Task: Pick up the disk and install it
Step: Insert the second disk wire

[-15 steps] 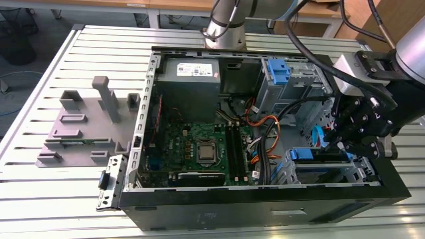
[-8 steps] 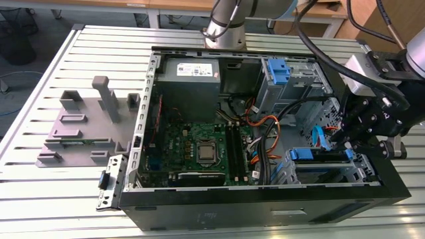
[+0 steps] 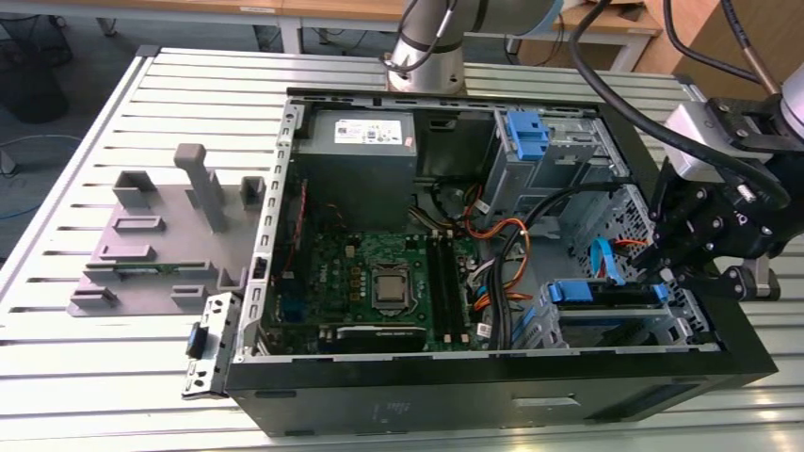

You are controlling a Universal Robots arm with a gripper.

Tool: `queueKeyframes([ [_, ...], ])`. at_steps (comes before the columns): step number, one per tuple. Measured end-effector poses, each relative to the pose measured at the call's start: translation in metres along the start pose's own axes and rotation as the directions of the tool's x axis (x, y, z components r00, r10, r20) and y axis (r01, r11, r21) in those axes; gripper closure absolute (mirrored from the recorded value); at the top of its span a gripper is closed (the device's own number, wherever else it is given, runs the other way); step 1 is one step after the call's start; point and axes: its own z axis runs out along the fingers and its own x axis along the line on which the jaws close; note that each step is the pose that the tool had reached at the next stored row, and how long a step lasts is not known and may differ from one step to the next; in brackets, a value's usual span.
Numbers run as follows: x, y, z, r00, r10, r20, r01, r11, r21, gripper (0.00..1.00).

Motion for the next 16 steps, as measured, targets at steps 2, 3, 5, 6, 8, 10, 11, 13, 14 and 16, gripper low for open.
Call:
queueKeyframes([
  [2, 0.0, -0.0001, 0.0, 1.0, 0.0, -0.0001, 0.0, 1.0, 0.0, 0.76],
  [3, 0.0, -0.0001, 0.0, 1.0, 0.0, -0.0001, 0.0, 1.0, 0.0, 0.76],
  [5, 0.0, -0.0002, 0.0, 1.0, 0.0, 0.0, 0.0, 1.0, 0.0, 0.76],
  [6, 0.0, -0.0002, 0.0, 1.0, 0.0, -0.0001, 0.0, 1.0, 0.0, 0.76],
  [8, 0.0, -0.0002, -0.0006, 1.0, 0.0, -0.0002, 0.0, 1.0, 0.0, 0.76],
  [10, -0.0002, -0.0001, -0.0031, 1.0, 0.0, -0.0001, 0.0, 1.0, 0.0, 0.76],
  [11, -0.0003, 0.0, -0.0047, 1.0, 0.0, 0.0, 0.0, 1.0, 0.0, 0.76],
  [13, -0.0005, 0.0001, -0.0079, 1.0, 0.0, -0.0001, 0.0, 1.0, 0.0, 0.76],
  [14, -0.0006, 0.0002, -0.009, 1.0, 0.0, -0.0001, 0.0, 1.0, 0.0, 0.76],
  [16, -0.0006, 0.0002, -0.0091, 1.0, 0.0, 0.0003, 0.0, 1.0, 0.0, 0.76],
])
